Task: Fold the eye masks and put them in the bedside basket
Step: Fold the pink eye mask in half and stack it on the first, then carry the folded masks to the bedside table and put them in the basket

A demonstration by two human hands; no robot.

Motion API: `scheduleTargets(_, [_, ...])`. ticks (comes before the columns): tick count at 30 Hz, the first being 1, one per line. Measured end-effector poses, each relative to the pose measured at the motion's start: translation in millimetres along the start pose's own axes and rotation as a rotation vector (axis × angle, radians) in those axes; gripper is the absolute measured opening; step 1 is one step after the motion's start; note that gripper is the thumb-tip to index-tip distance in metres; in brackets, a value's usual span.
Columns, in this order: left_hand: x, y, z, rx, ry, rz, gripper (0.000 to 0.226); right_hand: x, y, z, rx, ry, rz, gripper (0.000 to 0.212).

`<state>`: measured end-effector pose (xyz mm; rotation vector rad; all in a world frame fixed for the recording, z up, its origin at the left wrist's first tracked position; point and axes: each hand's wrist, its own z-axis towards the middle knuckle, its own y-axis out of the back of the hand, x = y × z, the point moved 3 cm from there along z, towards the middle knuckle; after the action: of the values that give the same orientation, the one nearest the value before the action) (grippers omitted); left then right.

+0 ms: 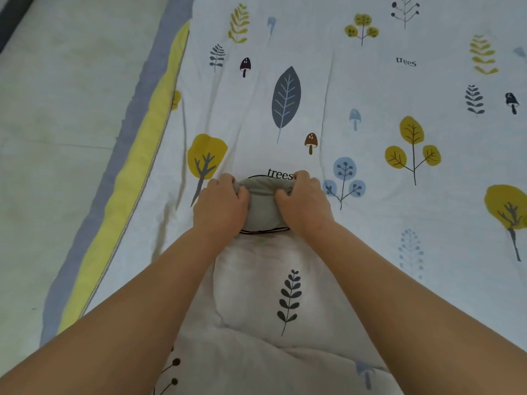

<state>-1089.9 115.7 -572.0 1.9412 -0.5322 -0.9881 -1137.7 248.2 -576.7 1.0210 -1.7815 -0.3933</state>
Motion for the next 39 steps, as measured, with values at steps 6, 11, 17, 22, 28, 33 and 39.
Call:
scheduleTargets(6, [-0.2, 2.8, 3.6, 0.131, 0.013, -0.064, 0.034, 3.6, -7.2, 0.8, 0.082, -0.022, 0.088, 0.05])
scheduleTargets(11, [0.6, 10.7, -6.9, 0.207, 0.084, -0.196, 0.028, 2.3, -4.6, -11.8, 0.103, -0.019, 0.128, 0.036])
scheduleTargets(17, [-3.7, 30.8, -34.7, 0.209, 0.01, -0.281, 0.017, 11.4, 14.9, -45.5, 0.123, -0.011, 0.141, 0.028])
scheduleTargets(22, [-15.1, 64.9, -65.1, 0.189, -0.046, -0.316, 0.012, 35.1, 48.2, -82.1, 0.111, 0.037, 0.099, 0.025])
scheduleTargets(28, [-42.0, 120.6, -100.4, 0.155, -0.113, -0.329, 0.014, 72.4, 94.5, -126.8, 0.048, 0.098, 0.031, 0.026])
scheduleTargets(33, [-60.7, 175.6, -138.5, 0.093, -0.16, -0.334, 0.015, 108.8, 132.6, -171.1, 0.023, 0.156, 0.02, 0.028])
scheduleTargets(39, [-65.7, 238.7, -184.3, 0.006, -0.15, -0.329, 0.021, 153.5, 161.6, -221.8, 0.047, 0.255, 0.015, 0.021])
